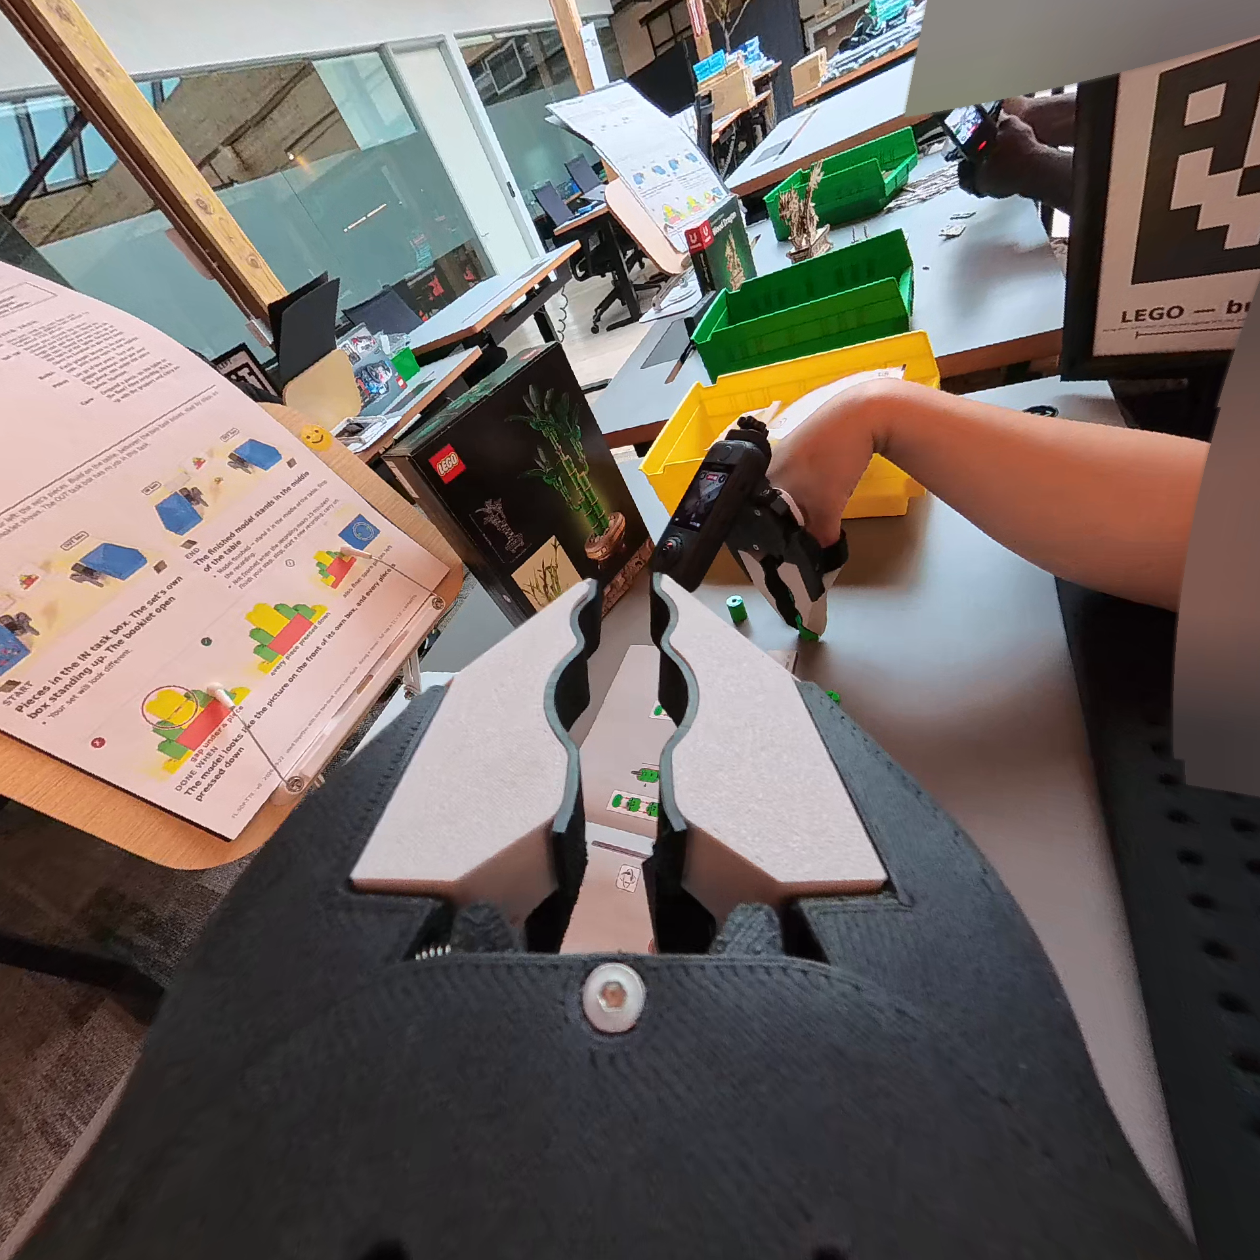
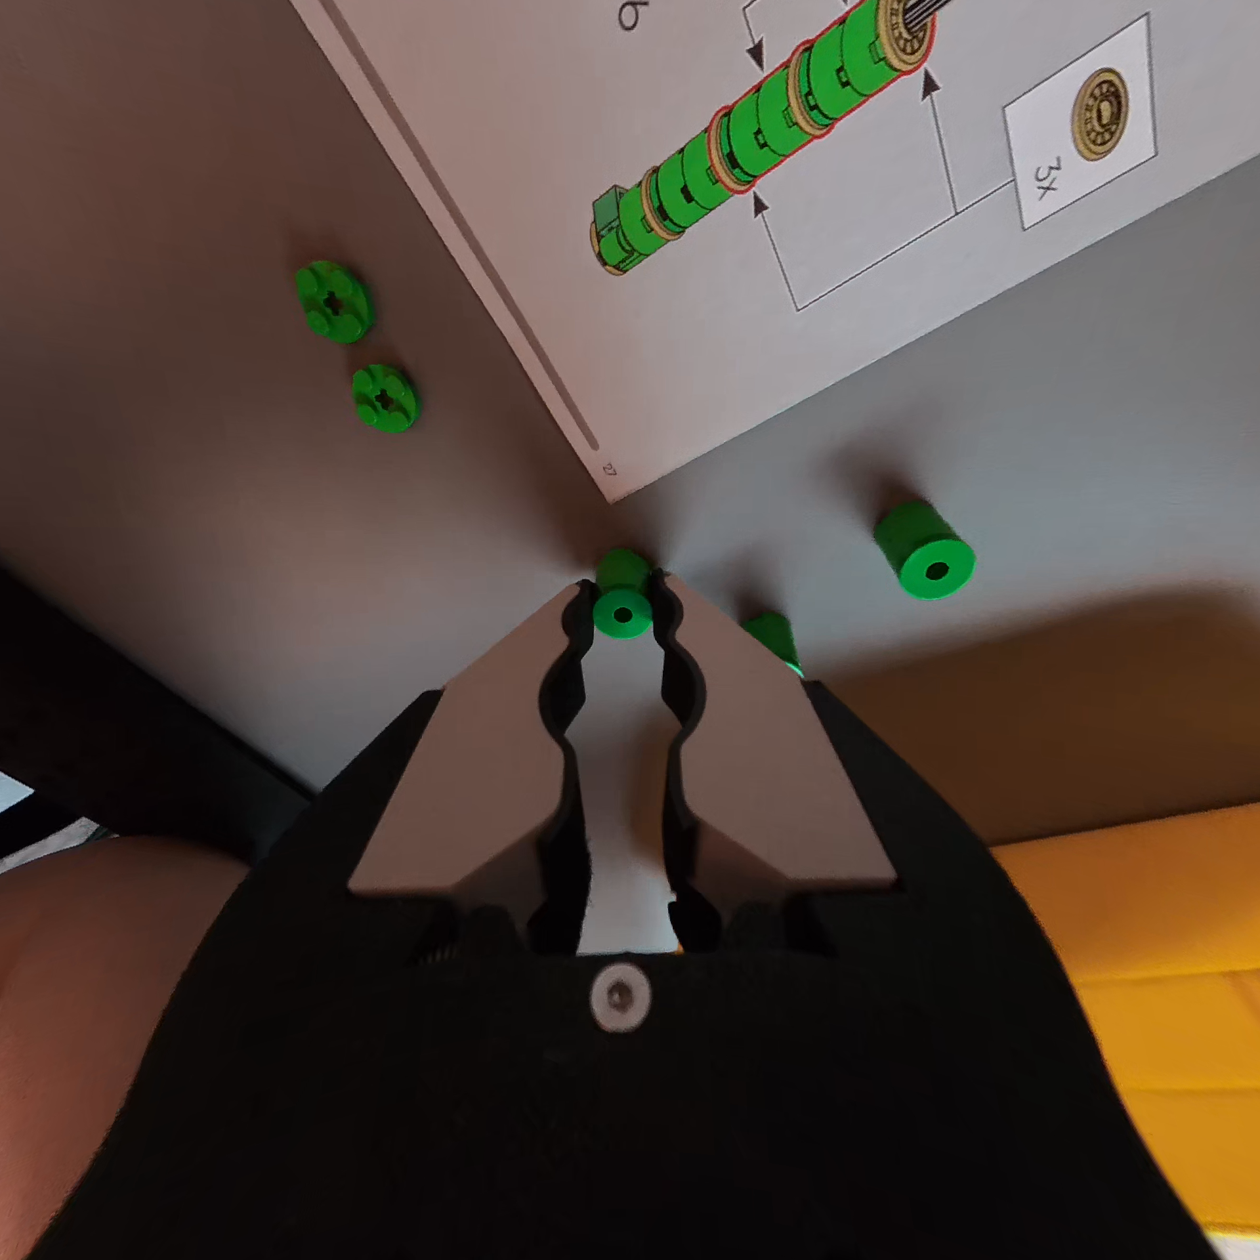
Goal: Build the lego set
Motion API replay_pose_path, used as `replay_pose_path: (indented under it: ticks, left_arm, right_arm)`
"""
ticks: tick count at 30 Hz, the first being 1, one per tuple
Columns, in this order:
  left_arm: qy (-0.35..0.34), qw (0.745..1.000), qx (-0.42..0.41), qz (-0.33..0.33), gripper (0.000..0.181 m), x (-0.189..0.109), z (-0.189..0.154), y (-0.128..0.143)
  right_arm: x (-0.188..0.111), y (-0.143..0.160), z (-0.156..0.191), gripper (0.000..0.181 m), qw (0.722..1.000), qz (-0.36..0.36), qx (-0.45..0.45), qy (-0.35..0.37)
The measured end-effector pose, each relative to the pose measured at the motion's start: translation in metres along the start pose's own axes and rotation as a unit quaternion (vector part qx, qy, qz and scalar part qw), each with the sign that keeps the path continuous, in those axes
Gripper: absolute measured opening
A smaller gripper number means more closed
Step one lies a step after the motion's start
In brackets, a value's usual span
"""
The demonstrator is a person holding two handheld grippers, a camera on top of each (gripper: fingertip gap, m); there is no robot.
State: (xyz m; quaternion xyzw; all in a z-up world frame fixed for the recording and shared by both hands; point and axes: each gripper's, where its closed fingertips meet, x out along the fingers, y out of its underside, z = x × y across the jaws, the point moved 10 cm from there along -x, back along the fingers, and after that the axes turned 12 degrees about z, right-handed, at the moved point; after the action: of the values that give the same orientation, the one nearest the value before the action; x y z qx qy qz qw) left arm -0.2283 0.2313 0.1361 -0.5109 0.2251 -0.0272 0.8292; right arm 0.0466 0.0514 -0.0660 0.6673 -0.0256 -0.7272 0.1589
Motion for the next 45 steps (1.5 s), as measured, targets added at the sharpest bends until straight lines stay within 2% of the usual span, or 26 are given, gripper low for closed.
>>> replay_pose_path:
  ticks: [6, 11, 16, 21, 24, 27, 31, 33, 35, 37, 39, 41, 43, 45]
  left_arm:
    - [0.005, 1.0, -0.005, -0.002, 0.011, 0.0, 0.001, 0.001]
    - [0.007, 1.0, -0.007, 0.001, 0.012, -0.003, 0.004, 0.003]
    - [0.009, 1.0, -0.014, -0.006, 0.012, -0.006, 0.006, 0.003]
    - [-0.004, 1.0, -0.01, 0.001, 0.013, -0.015, 0.009, 0.004]
    - [-0.043, 0.999, -0.021, 0.007, 0.012, -0.034, 0.017, 0.008]
    - [-0.074, 0.996, -0.038, -0.012, 0.012, -0.055, 0.018, 0.004]
    - [-0.093, 0.994, -0.032, -0.052, 0.008, -0.075, 0.002, -0.016]
    - [-0.056, 0.995, -0.032, -0.074, 0.005, -0.078, -0.013, -0.029]
    - [-0.032, 0.998, -0.034, -0.045, 0.005, -0.078, -0.026, -0.033]
    - [-0.051, 0.998, -0.039, 0.009, 0.009, -0.08, -0.034, -0.026]
    - [-0.088, 0.992, -0.062, 0.061, 0.011, -0.087, -0.039, -0.01]
    - [-0.125, 0.979, -0.104, 0.121, 0.011, -0.097, -0.043, 0.017]
    - [-0.168, 0.947, -0.175, 0.209, 0.012, -0.109, -0.045, 0.058]
    - [-0.192, 0.895, -0.267, 0.302, 0.016, -0.12, -0.048, 0.106]
  right_arm:
    - [0.0, -0.003, 0.001, 0.028, 1.0, -0.007, 0.013, -0.015]
    - [-0.009, -0.001, 0.004, 0.033, 1.0, -0.016, 0.016, 0.004]
    - [-0.037, 0.01, 0.013, 0.035, 0.997, -0.071, 0.018, 0.038]
    - [-0.083, 0.031, 0.028, 0.035, 0.978, -0.164, 0.03, 0.127]
    - [-0.113, 0.048, 0.034, 0.034, 0.949, -0.251, 0.044, 0.187]
    - [-0.143, 0.07, 0.037, 0.038, 0.896, -0.353, 0.059, 0.262]
    - [-0.168, 0.101, 0.041, 0.039, 0.821, -0.49, 0.068, 0.285]
    - [-0.167, 0.111, 0.038, 0.041, 0.808, -0.529, 0.055, 0.253]
    - [-0.162, 0.12, 0.025, 0.045, 0.806, -0.531, 0.082, 0.248]
    - [-0.156, 0.126, 0.014, 0.05, 0.813, -0.511, 0.11, 0.257]
    - [-0.151, 0.128, 0.008, 0.055, 0.819, -0.5, 0.117, 0.256]
    - [-0.151, 0.129, 0.006, 0.056, 0.814, -0.509, 0.122, 0.249]
    - [-0.155, 0.13, 0.009, 0.059, 0.803, -0.533, 0.118, 0.237]
    - [-0.161, 0.132, 0.015, 0.059, 0.789, -0.561, 0.11, 0.226]
